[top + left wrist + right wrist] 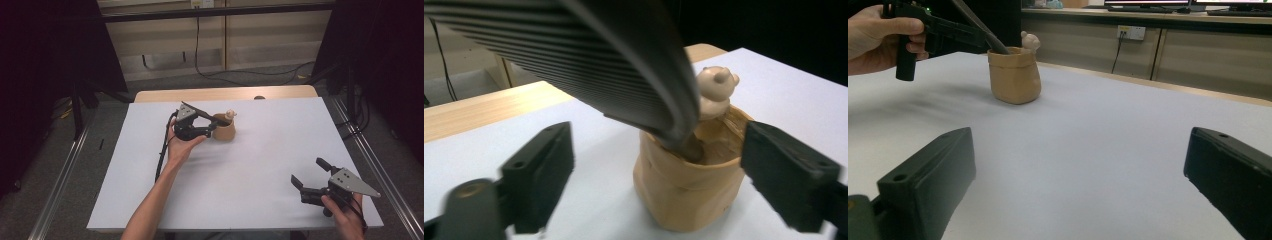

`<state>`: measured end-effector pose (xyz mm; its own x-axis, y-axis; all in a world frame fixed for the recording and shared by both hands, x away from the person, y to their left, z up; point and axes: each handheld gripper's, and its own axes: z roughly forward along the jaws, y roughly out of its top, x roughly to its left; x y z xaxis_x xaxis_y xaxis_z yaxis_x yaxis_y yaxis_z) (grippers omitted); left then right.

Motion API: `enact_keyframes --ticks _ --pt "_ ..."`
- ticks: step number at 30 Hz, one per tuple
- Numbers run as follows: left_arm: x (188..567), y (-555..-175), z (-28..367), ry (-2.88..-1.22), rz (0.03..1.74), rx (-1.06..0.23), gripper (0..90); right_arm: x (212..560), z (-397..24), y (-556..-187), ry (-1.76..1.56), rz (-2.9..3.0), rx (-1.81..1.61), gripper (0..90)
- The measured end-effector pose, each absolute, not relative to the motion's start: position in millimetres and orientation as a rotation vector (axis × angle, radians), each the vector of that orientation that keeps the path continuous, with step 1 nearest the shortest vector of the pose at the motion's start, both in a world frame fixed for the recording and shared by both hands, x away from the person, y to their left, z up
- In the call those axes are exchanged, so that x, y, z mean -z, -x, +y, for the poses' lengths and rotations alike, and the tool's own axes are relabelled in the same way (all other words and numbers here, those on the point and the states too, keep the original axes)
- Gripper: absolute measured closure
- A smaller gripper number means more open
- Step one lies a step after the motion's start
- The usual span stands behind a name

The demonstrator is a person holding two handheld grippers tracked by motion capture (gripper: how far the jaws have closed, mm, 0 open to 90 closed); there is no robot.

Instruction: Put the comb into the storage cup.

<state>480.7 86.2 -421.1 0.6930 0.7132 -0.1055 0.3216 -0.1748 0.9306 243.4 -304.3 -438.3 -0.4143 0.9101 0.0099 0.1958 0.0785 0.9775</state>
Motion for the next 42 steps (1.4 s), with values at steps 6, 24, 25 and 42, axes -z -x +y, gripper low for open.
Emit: enact_keyframes --ticks 6,24,25,42 --pt "419 -478 90 -1.77 0.819 -0.446 5.8 438 -304 -243 -1.101 1.7 -1.382 0.0" --pt "415 -467 105 -1.746 0.814 -0.5 2.7 440 -307 -243 -1.111 1.695 -1.384 0.0" --pt "415 -466 107 -1.734 0.822 -0.501 2.6 440 -307 -243 -1.11 1.696 -1.381 0.0" --pt "412 -441 121 -1.685 0.804 -0.532 3.0 438 -310 -242 -1.11 1.669 -1.361 0.0"
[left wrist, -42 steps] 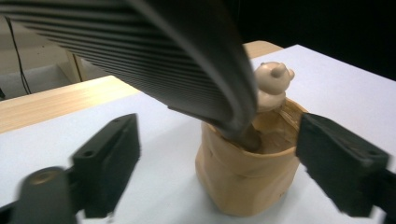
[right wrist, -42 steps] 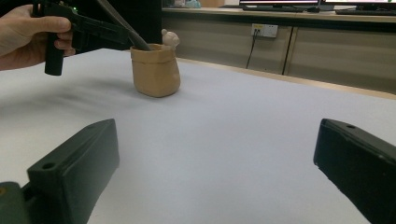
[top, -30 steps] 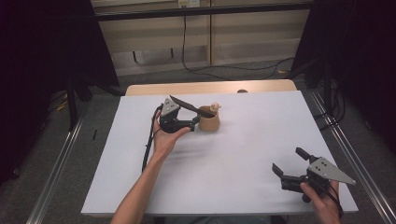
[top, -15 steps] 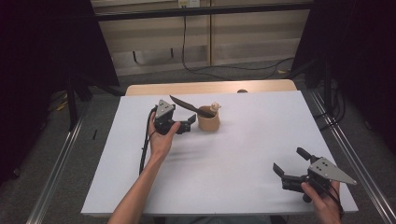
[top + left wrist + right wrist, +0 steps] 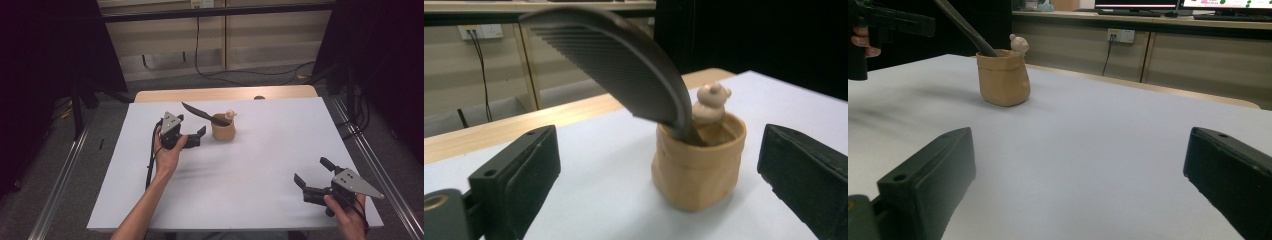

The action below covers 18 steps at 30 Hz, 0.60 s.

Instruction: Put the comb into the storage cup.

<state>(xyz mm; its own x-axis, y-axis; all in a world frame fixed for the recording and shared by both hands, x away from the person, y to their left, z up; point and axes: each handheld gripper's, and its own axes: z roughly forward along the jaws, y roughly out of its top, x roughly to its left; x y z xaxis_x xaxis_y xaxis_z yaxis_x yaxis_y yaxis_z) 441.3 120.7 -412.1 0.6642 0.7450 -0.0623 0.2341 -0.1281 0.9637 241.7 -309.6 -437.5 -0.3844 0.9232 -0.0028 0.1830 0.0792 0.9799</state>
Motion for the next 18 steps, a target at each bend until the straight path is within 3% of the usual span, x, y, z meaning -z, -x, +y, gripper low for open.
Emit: enact_keyframes --ticks 18 --pt "406 -414 138 -1.648 0.765 -0.578 2.7 438 -308 -241 -1.117 1.675 -1.358 0.0"
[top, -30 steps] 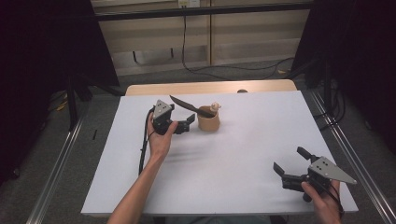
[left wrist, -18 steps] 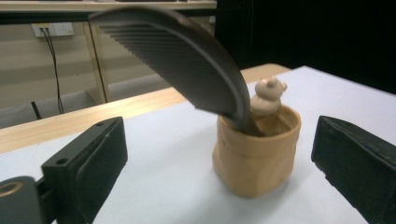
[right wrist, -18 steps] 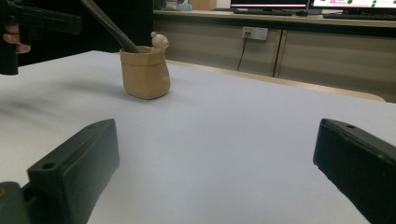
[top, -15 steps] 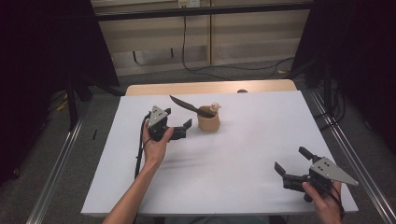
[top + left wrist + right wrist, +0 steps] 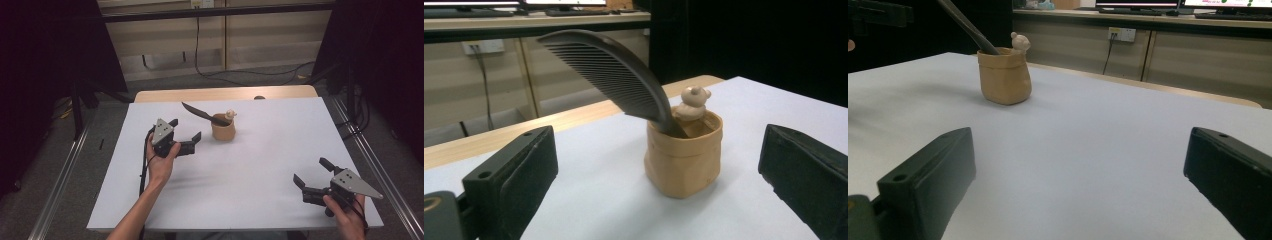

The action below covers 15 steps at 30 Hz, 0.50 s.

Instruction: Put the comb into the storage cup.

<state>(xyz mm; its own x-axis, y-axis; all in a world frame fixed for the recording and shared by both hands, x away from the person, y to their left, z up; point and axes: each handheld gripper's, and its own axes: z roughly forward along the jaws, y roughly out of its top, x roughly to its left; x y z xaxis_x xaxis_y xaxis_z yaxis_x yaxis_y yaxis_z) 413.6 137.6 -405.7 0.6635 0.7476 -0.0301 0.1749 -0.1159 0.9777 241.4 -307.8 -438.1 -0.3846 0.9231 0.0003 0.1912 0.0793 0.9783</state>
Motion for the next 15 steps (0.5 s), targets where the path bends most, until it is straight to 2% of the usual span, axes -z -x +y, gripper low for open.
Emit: enact_keyframes --ticks 15 --pt "408 -391 156 -1.625 0.755 -0.602 2.0 438 -307 -242 -1.11 1.677 -1.355 0.0"
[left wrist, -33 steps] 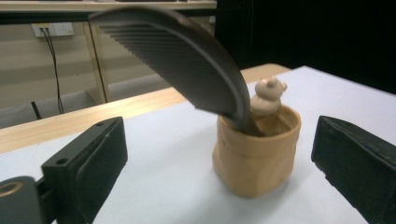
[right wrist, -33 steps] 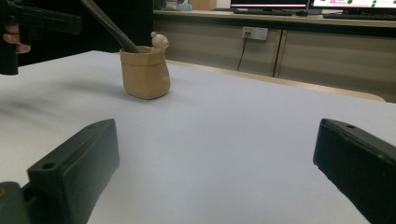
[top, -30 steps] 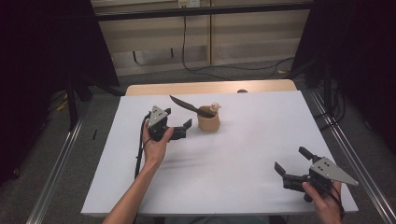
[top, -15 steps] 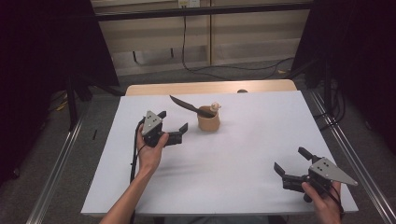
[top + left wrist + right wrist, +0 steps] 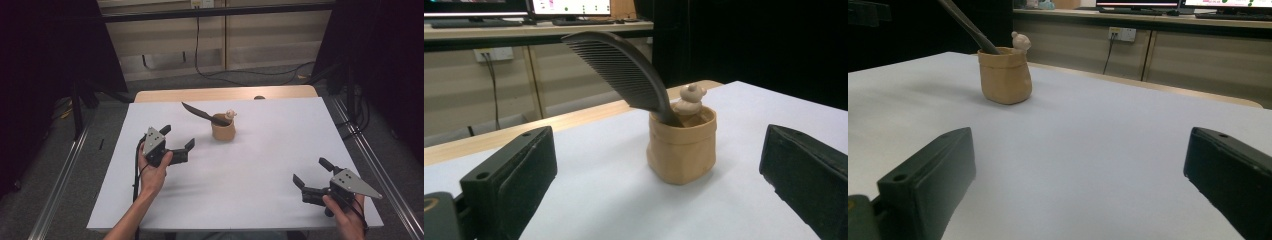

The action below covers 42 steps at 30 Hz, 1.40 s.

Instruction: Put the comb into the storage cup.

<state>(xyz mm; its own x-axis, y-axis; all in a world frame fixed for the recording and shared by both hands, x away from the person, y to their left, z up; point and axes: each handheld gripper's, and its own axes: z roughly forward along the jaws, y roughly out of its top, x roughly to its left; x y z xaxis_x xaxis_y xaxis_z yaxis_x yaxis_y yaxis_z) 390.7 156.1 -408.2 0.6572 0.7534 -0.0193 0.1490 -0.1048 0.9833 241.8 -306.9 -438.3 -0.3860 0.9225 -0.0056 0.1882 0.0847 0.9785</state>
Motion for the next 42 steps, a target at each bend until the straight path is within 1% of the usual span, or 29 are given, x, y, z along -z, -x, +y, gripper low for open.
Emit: enact_keyframes --ticks 10,13,18,23,28,31,33,35,42 --pt "408 -371 163 -1.62 0.742 -0.622 1.9 439 -309 -243 -1.11 1.674 -1.368 0.0" --pt "411 -366 166 -1.614 0.75 -0.607 1.8 439 -309 -243 -1.107 1.675 -1.366 0.0" --pt "418 -359 175 -1.614 0.817 -0.606 1.7 438 -308 -242 -1.106 1.672 -1.364 0.0" --pt "419 -351 185 -1.599 0.832 -0.617 1.7 437 -305 -242 -1.106 1.673 -1.358 0.0" --pt "417 -340 195 -1.576 0.865 -0.591 1.9 437 -306 -243 -1.104 1.669 -1.357 0.0" --pt "419 -332 199 -1.595 0.856 -0.659 2.0 437 -307 -242 -1.109 1.664 -1.362 0.0" --pt "420 -331 202 -1.612 0.841 -0.652 2.4 437 -307 -243 -1.108 1.663 -1.36 0.0" --pt "422 -328 205 -1.606 0.823 -0.67 2.7 437 -306 -242 -1.111 1.665 -1.358 0.0" --pt "422 -318 221 -1.59 0.844 -0.688 2.4 436 -307 -242 -1.105 1.66 -1.36 0.0"
